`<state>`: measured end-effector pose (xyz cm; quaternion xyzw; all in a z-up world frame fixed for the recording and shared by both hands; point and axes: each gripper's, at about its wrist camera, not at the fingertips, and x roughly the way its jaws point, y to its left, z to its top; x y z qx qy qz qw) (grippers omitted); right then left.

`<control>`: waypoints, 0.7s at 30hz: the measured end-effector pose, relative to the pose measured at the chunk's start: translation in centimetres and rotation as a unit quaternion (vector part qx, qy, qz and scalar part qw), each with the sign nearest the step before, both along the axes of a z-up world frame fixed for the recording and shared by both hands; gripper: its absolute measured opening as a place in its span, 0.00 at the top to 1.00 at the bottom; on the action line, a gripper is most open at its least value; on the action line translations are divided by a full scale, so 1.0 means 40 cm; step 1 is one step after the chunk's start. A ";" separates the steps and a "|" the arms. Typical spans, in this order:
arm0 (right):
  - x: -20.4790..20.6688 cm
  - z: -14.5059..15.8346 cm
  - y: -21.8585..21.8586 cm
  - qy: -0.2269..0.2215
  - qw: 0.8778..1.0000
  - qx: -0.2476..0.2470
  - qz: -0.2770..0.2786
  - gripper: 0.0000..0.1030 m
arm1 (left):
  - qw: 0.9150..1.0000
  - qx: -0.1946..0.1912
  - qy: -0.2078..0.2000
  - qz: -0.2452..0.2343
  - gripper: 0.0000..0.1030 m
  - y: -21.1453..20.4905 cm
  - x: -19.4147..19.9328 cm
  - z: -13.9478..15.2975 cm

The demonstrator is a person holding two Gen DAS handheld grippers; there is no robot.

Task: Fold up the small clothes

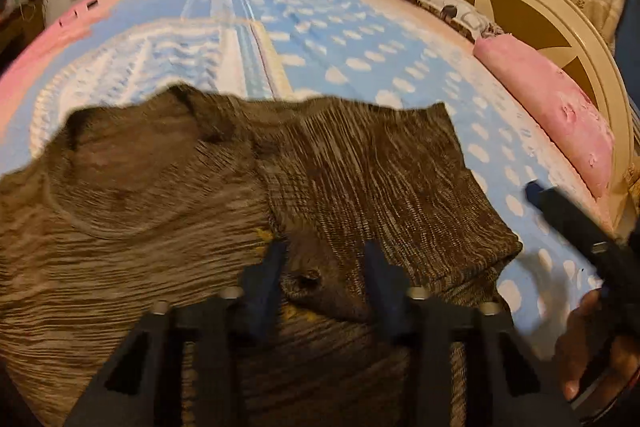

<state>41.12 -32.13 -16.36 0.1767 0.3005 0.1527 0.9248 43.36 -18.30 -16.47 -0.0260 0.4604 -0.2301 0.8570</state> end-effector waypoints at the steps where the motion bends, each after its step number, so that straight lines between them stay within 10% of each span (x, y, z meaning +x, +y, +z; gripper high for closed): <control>1: -0.008 0.011 -0.009 -0.007 1.000 -0.006 -0.006 0.27 | 1.000 -0.001 -0.007 0.008 0.70 -0.001 0.001 -0.003; 3: -0.011 0.025 -0.027 -0.018 1.000 -0.003 -0.017 0.24 | 1.000 -0.021 -0.008 -0.004 0.91 -0.005 0.001 -0.001; 21: -0.025 0.035 -0.069 -0.027 0.999 0.023 -0.035 0.20 | 0.995 -0.060 -0.075 0.038 0.92 0.182 -0.064 0.138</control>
